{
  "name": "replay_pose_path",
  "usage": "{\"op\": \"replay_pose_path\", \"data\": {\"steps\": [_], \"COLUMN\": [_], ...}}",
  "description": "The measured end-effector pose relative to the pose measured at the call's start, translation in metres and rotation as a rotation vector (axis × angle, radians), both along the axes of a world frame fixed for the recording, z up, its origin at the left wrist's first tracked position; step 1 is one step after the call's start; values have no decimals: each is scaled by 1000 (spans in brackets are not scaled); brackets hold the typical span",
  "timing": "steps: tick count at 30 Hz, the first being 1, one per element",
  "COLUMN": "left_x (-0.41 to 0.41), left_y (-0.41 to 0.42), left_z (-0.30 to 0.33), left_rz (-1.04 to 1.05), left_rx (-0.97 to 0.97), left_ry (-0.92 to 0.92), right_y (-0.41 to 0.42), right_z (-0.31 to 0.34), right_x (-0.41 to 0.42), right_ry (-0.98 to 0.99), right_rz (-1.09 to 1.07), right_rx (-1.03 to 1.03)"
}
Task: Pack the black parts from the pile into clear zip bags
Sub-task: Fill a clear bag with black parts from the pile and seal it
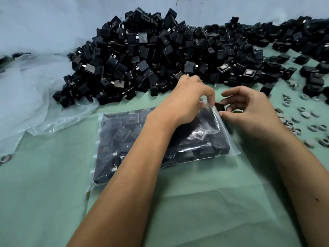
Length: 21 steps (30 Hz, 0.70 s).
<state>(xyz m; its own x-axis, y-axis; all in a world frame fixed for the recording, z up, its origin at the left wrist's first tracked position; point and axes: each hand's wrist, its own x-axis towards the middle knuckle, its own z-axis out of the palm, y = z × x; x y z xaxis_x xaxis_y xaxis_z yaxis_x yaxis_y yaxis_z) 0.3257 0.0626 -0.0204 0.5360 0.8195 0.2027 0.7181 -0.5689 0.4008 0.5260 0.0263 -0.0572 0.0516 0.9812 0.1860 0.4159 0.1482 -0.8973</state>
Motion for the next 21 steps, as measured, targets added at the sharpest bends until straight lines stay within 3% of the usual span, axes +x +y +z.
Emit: {"op": "replay_pose_path", "data": {"steps": [8,11,15,21], "left_x": [-13,-10,-10,-9], "left_y": [3,2,2,2], "left_z": [10,11,10,9], "left_rz": [-19,-19,-10,-3], "left_rx": [150,181,180,177], "left_ry": [-72,-71,-90,-77], "right_y": [-8,-9,-6,-9], "right_z": [7,7,8,6], "right_x": [-10,-13,-4,-12], "right_ry": [35,175,251,341], "right_rz": [238,329,196,294], "right_rx": [51,43,46,-52]}}
